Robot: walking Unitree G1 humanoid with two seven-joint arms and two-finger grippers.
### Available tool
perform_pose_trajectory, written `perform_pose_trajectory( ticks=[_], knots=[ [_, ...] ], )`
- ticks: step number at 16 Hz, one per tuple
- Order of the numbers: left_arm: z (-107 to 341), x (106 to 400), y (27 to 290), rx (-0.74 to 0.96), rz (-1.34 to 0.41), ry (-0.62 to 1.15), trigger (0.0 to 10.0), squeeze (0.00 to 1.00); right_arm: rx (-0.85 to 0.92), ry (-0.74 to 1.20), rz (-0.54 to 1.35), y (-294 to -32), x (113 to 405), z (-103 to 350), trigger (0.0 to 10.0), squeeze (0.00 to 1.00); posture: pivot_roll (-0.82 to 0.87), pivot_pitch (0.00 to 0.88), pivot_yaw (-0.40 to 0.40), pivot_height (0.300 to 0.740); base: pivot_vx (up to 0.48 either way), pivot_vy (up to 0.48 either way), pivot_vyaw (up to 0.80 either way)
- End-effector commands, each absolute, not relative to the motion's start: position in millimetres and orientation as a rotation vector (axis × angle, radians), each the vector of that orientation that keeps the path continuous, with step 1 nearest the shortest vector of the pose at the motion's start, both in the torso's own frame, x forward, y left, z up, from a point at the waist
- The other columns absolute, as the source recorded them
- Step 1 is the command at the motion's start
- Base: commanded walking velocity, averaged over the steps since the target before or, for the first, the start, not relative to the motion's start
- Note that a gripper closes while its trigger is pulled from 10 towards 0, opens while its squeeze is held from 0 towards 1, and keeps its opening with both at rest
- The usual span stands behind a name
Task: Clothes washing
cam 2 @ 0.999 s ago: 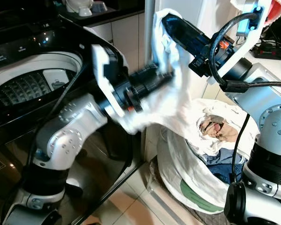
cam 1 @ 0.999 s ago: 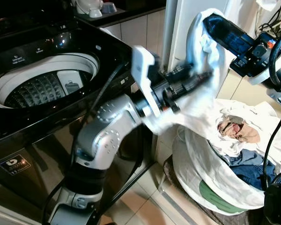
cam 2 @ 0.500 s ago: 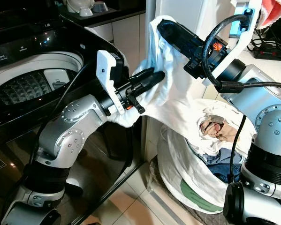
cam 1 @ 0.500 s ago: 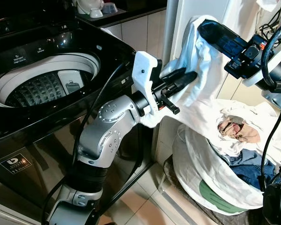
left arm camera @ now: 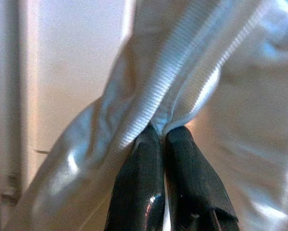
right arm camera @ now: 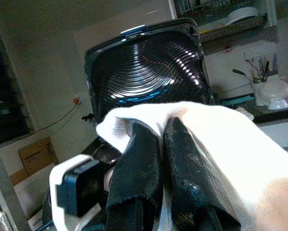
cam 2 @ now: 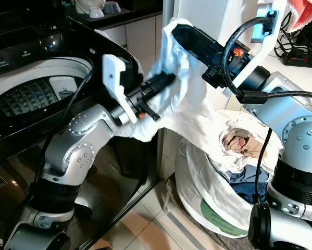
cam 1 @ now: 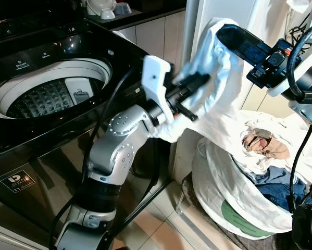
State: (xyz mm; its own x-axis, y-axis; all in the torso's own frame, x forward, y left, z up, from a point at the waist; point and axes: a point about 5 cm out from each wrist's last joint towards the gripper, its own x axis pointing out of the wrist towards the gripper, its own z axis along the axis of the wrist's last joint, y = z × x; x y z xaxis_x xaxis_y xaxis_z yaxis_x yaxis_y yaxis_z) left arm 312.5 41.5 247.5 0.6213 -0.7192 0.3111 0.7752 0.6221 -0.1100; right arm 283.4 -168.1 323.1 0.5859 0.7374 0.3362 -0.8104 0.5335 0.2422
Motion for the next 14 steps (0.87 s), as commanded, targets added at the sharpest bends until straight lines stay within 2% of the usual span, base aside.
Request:
perform_pose_trajectory(
  ticks=[1, 2, 3, 4, 5, 6, 9, 10, 11, 14],
  knots=[
    [257, 321, 52, -0.251, -0.778, -0.297, 0.0, 0.0, 0.367, -0.244, 0.948, -166, 278, 333, 0.0, 0.0, -0.1, 0.0, 0.01, 0.74, 0.0, 0.0, 0.0],
    [259, 323, 56, -0.258, -0.75, -0.312, 0.0, 0.0, 0.366, -0.244, 0.942, -167, 278, 333, 0.0, 0.0, -0.1, 0.0, 0.01, 0.74, 0.0, 0.0, 0.0],
    [263, 327, 64, -0.253, -0.694, -0.34, 0.0, 0.0, 0.355, -0.245, 0.929, -168, 279, 332, 1.3, 0.0, -0.09, 0.0, 0.008, 0.74, 0.0, 0.0, 0.0],
    [266, 332, 72, -0.239, -0.631, -0.364, 0.0, 0.0, 0.343, -0.246, 0.917, -169, 280, 332, 10.0, 0.0, -0.09, 0.0, 0.009, 0.74, 0.0, 0.0, 0.0],
    [269, 336, 81, -0.241, -0.57, -0.39, 0.0, 0.0, 0.362, -0.245, 0.925, -169, 280, 332, 10.0, 0.84, -0.09, 0.0, 0.009, 0.74, 0.0, 0.0, 0.0],
    [273, 339, 89, -0.248, -0.523, -0.418, 0.0, 0.0, 0.363, -0.245, 0.927, -169, 280, 332, 10.0, 1.0, -0.09, 0.0, 0.011, 0.74, 0.0, 0.0, 0.0],
    [285, 345, 103, -0.251, -0.436, -0.493, 0.0, 0.0, 0.305, -0.235, 0.914, -167, 279, 327, 10.0, 1.0, -0.09, 0.0, 0.016, 0.74, 0.0, 0.0, 0.0],
    [288, 346, 105, -0.246, -0.42, -0.509, 0.0, 0.0, 0.297, -0.233, 0.91, -168, 279, 327, 10.0, 0.82, -0.09, 0.0, 0.016, 0.74, 0.0, 0.0, 0.0],
    [293, 348, 112, -0.222, -0.375, -0.544, 0.0, 0.0, 0.282, -0.232, 0.901, -168, 278, 325, 10.0, 0.0, -0.09, 0.0, 0.02, 0.74, 0.0, 0.0, 0.0],
    [307, 355, 126, -0.133, -0.307, -0.582, 0.0, 0.0, 0.157, -0.15, 0.738, -174, 290, 306, 10.0, 0.0, -0.08, 0.0, 0.027, 0.74, 0.0, 0.0, 0.0]
  ],
)
